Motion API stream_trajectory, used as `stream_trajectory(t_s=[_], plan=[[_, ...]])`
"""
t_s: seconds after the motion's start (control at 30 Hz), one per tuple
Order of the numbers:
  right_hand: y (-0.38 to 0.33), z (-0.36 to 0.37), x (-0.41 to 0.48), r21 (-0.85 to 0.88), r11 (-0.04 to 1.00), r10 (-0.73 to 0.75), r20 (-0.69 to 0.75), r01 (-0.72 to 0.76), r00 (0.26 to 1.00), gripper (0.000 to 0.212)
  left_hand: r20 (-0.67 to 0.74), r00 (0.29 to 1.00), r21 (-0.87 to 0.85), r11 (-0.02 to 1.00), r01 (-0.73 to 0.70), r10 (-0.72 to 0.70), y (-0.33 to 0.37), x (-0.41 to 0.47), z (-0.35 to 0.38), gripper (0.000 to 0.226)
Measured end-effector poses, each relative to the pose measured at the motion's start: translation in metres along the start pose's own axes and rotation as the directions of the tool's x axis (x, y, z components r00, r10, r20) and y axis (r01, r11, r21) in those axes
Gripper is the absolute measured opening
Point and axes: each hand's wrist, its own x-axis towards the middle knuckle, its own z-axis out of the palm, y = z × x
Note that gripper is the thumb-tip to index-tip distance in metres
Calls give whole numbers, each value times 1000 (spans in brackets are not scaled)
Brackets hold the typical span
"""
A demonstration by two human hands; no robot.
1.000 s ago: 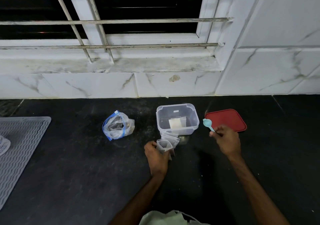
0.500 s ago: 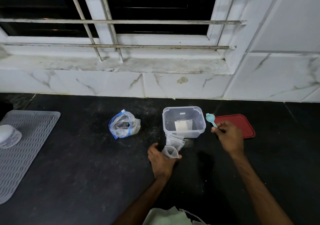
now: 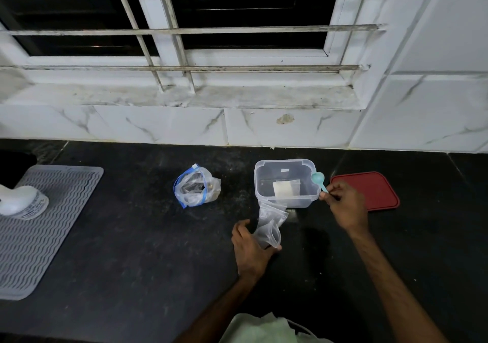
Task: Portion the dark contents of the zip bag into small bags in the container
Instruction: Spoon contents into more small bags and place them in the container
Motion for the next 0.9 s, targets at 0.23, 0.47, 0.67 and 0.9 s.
stream_trajectory(t_s=[0.23, 0.47, 0.67, 0.9], plan=[[-3, 5, -2, -22, 1000, 5, 19, -5, 1000, 17, -74, 992, 23, 995, 101, -99, 5, 1, 9, 58], [-9, 9, -3, 3, 1000, -11, 40, 11, 999, 19, -119, 966, -231, 953, 197, -229, 22, 23, 9, 79], [-7, 7, 6, 9, 1000, -19, 29, 19, 999, 16, -11, 992, -173, 978, 120, -123, 15, 13, 11, 103], [-8, 8, 13, 11, 1000, -23, 6, 23, 1000, 19, 10, 994, -177, 978, 107, -107, -1, 7, 6, 109]])
